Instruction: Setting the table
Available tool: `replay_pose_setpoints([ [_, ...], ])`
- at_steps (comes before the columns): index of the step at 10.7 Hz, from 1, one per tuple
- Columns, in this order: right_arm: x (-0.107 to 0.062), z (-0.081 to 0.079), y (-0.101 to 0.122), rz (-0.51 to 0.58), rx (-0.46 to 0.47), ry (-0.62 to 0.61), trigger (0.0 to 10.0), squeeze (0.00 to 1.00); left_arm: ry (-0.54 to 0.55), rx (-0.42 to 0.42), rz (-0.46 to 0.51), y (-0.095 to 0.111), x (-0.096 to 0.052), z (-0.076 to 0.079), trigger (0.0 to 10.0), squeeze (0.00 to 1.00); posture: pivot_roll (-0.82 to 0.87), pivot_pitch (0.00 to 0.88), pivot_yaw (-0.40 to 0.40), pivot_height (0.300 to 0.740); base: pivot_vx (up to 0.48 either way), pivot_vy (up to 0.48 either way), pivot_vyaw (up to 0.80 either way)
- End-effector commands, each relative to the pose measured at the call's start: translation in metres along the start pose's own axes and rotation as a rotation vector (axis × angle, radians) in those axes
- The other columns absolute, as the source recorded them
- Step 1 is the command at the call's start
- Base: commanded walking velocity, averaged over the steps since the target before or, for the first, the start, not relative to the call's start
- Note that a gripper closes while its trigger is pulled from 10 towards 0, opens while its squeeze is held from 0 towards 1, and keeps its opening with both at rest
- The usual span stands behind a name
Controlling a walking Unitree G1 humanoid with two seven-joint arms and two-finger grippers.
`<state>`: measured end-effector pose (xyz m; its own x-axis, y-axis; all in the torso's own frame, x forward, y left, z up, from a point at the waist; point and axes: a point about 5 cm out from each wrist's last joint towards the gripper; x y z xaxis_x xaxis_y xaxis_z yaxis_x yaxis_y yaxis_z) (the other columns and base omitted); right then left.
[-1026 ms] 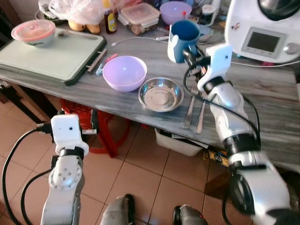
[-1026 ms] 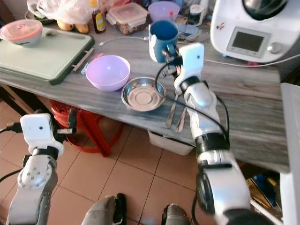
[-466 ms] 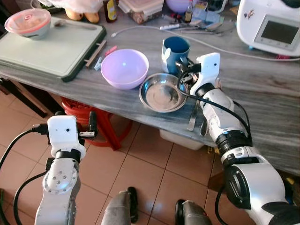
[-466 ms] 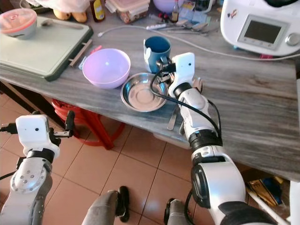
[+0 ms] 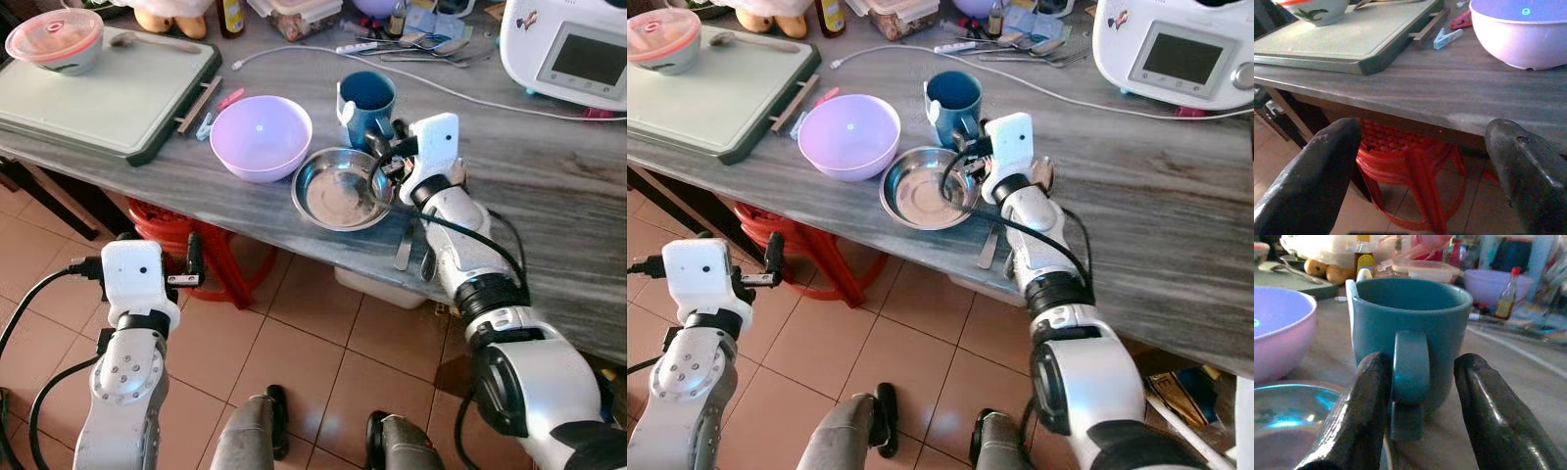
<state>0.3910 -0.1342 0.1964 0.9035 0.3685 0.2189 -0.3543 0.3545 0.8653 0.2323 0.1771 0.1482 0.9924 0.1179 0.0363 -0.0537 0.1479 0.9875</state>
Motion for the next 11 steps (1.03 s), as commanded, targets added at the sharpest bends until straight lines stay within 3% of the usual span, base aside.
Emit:
replay_pose_setpoints([
  [1,0.000,-0.002,0.001,0.007,-0.035,0.011,10.0,1.00,0.007,0.013,-0.007,0.000,-0.001,-0.001,10.0,0.00,0.15,0.270,0.066,0.740,0.000,0.000,0.00],
  [6,-0.012,0.010,0.015,0.110,-0.091,-0.063,10.0,1.00,0.014,-0.005,0.007,-0.003,0.004,0.001,10.0,0.00,0.13,0.208,0.037,0.740,0.000,0.000,0.00],
  [8,-0.036,0.000,0.024,0.161,-0.074,-0.132,10.0,1.00,0.091,0.030,-0.002,-0.015,0.007,-0.008,10.0,0.00,0.09,0.153,0.023,0.740,0.000,0.000,0.00],
  [9,-0.057,-0.014,0.022,0.149,-0.039,-0.152,10.0,1.00,0.129,0.046,-0.010,-0.023,0.010,-0.011,10.0,0.00,0.07,0.123,0.019,0.740,0.000,0.000,0.00],
  [11,-0.078,-0.036,0.017,0.101,-0.007,-0.109,10.0,1.00,0.169,0.094,-0.008,-0.030,0.011,-0.016,10.0,0.00,0.05,0.078,0.013,0.740,0.000,0.000,0.00],
])
Point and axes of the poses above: a point about 5 cm out from each wrist's last joint towards the gripper, its own x axis pointing out of the wrist towards the gripper, its own y axis along the axis of the wrist's last joint, z = x × y, and after that the axes turned 15 degrees about -x, right-handed
